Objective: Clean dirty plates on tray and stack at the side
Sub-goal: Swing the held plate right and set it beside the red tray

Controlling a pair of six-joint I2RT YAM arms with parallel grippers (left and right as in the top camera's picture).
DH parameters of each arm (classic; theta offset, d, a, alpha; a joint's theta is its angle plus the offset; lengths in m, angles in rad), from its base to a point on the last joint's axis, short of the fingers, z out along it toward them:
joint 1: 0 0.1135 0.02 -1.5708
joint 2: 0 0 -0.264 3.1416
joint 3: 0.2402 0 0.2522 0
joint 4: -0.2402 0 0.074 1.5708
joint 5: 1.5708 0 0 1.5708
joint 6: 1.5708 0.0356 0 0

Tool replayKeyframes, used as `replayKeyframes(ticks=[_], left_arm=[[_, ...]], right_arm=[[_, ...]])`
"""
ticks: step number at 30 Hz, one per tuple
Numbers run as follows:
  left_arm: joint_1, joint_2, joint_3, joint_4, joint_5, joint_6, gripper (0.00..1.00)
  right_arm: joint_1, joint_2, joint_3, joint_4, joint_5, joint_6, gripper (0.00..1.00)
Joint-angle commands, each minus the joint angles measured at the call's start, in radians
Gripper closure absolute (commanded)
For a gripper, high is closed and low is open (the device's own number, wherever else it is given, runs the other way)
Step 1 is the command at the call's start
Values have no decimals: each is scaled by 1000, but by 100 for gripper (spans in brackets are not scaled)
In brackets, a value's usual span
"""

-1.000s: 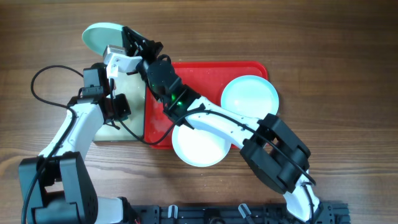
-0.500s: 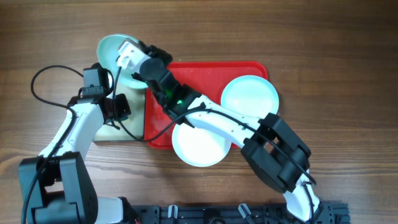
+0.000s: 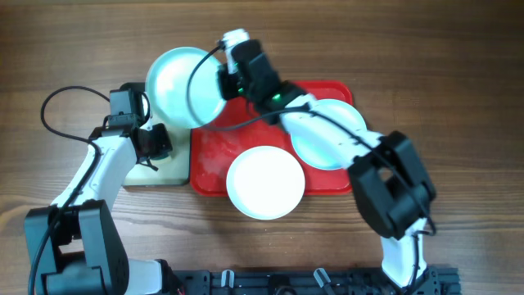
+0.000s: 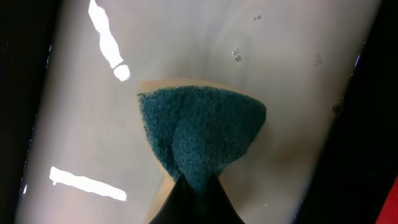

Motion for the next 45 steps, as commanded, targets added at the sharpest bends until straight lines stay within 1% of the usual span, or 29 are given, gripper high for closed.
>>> replayKeyframes(ticks=[1,7,12,15,19,22,26,29,32,39,41,44,45], left_arm=[[4,6,-5,8,12,-10,96],[4,6,-5,10,12,-10,96],[4,6,-5,10,11,-10,96],[4,6,-5,9,12,-10,96],[4,6,-6,5,12,-10,96],[4,6,-6,5,12,-10,96],[4,6,-6,6,12,-10,96],[4,6,-6,6,12,-10,96],[4,6,-6,6,12,-10,96],[4,6,-6,6,12,-10,96],[4,6,-6,6,12,-10,96],[4,6,-6,6,12,-10,96],[4,6,-6,6,12,-10,96]], right_arm=[[-76,-108,16,-96,-67,76,96],[-224,-212,16,-356,-68,70,96],[-396,-275,16,-529,-126,70,96],[-555,-281,16,-614,-231,69,96],[-740,-280,16,-695,-235,61,96],[-859,-280,16,-740,-178,40,96],[-986,-279,-2,-803,-16,44,95],[-1034,-278,-66,-796,33,44,96],[-1038,-278,-160,-733,69,44,96],[-1032,-278,-344,-533,68,44,96],[-1026,-278,-396,-483,42,43,96],[-1002,-278,-421,-463,4,20,95],[-987,-278,-422,-466,5,-6,92]])
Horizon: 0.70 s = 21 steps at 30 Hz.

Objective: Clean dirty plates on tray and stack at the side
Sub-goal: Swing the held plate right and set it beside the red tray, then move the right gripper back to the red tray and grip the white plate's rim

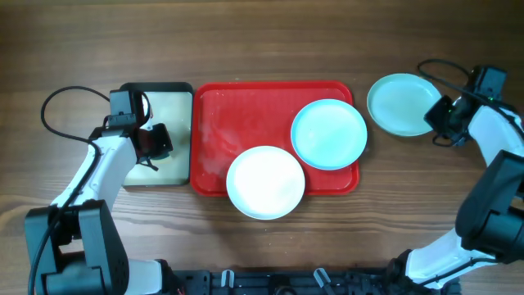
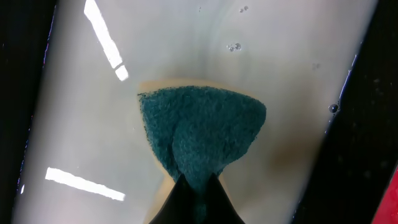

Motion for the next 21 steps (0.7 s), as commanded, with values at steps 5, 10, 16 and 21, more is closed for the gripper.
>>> replayKeyframes(ticks=[5,10,16,21], left_arm=[[4,6,-5,3,6,-10,96],[4,6,-5,3,13,-10,96],[4,5,-5,4,13,-10,96],[4,6,-5,14,13,-10,96]], right_arm=[[80,-25,27,-31,-30,-133,55],[106,-48,245,-283,-111,-139,47],[249,-73,346,-572,-371,-227,43],[441,-72,283,-681,-366,-237,54]])
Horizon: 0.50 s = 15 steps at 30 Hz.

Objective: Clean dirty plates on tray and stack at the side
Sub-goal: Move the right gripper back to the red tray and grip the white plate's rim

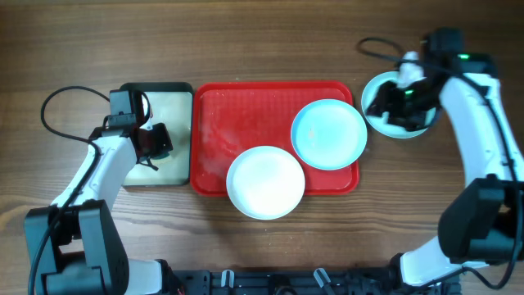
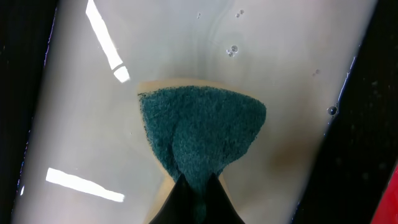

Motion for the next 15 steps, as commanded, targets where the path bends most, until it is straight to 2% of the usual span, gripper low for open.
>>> replayKeyframes(ticks=[1,3,5,9,15], left_arm=[[4,6,-5,10,13,-7,96],[4,6,-5,9,13,-7,96],[4,6,-5,9,13,-7,96],[4,6,-5,9,13,-7,96],[4,6,-5,9,13,-7,96]], right_arm=[[122,-5,-67,-18,-50,-26,56],[190,-5,-117,-2,-42,-24,65],[245,-5,-164,19,-42,-7,67],[356,-5,-289,108,-43,37,67],[459,-5,-382,248,-43,95,67]])
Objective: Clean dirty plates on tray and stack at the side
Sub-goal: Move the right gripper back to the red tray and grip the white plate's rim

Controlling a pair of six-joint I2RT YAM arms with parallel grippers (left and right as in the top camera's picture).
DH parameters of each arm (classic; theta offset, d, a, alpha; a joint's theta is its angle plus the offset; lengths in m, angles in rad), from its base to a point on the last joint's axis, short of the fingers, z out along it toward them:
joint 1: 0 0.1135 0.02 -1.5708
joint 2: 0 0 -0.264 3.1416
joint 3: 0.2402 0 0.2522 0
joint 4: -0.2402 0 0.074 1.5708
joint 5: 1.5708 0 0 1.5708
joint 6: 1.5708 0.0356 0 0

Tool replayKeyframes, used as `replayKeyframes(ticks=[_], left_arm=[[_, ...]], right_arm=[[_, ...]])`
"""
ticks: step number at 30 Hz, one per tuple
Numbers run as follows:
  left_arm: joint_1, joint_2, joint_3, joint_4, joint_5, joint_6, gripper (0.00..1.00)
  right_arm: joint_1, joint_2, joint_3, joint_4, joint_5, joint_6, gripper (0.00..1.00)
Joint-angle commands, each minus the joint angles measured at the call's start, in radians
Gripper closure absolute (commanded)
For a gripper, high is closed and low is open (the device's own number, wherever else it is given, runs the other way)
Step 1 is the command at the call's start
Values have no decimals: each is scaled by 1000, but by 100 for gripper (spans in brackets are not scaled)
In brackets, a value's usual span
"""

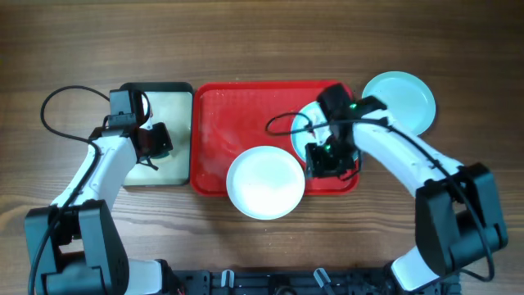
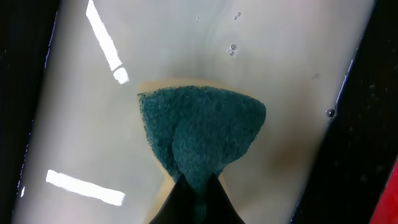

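A red tray (image 1: 221, 123) holds a white plate (image 1: 266, 182) at its front and a light blue plate (image 1: 301, 141) at its right, partly hidden under my right arm. My right gripper (image 1: 329, 160) sits over that blue plate's front edge; its jaws are hidden from above. Another light blue plate (image 1: 405, 98) lies on the table right of the tray. My left gripper (image 1: 155, 141) hangs over the black basin (image 1: 155, 86) and is shut on a green sponge (image 2: 202, 134) with a yellow back, above cloudy water.
The wooden table runs all round the tray. Cables trail from both arms, one looping over the tray near the blue plate. The black arm mounts stand along the front edge.
My right gripper has left the light blue plate on the table at the right and is now over the blue plate on the tray. The left gripper and sponge have not moved.
First my right gripper held a pale plate tilted by the basin at the left. Then that plate lay on the table right of the tray, with the gripper beside it, then over it. Now the gripper is at the tray's blue plate. The left kept the sponge throughout.
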Motion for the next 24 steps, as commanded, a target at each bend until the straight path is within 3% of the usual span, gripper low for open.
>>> replayKeyframes(ticks=[1,7,10,15,19,24], left_arm=[[4,6,-5,3,12,-7,96],[4,6,-5,3,12,-7,96],[4,5,-5,3,12,-7,96],[4,5,-5,3,12,-7,96],[4,5,-5,3,13,-7,96],[4,6,-5,3,38,-7,95]], right_arm=[[39,-5,-37,52,-14,69,68],[64,-5,-122,171,51,147,74],[64,-5,-133,213,8,151,95],[64,-5,-121,310,-50,270,96],[64,-5,-96,407,-34,278,96],[64,-5,-95,583,142,301,96]])
